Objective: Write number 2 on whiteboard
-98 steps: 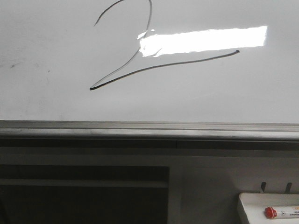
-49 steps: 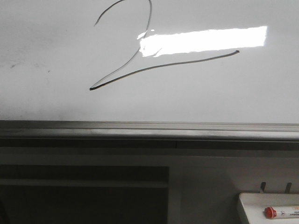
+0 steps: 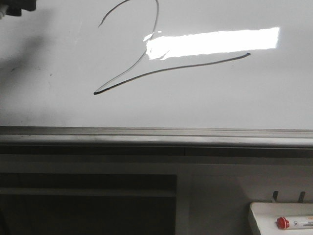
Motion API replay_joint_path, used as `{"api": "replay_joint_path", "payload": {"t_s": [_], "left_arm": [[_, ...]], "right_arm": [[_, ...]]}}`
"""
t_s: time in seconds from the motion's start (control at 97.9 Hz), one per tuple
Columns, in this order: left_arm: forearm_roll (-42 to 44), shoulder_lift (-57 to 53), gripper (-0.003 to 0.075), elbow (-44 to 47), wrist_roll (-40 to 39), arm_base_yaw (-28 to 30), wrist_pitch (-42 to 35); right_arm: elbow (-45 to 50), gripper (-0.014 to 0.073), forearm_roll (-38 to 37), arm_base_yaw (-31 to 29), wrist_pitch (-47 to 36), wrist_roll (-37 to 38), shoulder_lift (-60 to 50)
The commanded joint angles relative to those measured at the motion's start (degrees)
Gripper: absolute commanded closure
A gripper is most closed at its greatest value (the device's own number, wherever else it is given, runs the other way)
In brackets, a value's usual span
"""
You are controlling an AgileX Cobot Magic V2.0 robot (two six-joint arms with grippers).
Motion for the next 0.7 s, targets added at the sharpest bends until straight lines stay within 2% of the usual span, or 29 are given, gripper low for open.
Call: {"api": "replay_joint_path", "payload": {"t_s": [0.0,0.204,0.694], "left_arm": [[-0.72,0.96,0.0741,-1.48,-0.52,0.01,-5.92],[-0.72,5.47,0.0741,-1.48,-0.52,0.01,-9.80],[-0.72,11.27,0.0740,-1.48,-0.52,0.01,-12.39]], "right_arm": [[-0.91,0.0657,1.93,-0.49,-4.81,0.47,0.06],[-0.86,0.0657,3.88,-0.49,-4.81,0.55,0.06],[-0.86,0.0657,6.04,-0.49,-4.33,0.55,0.06]]}}
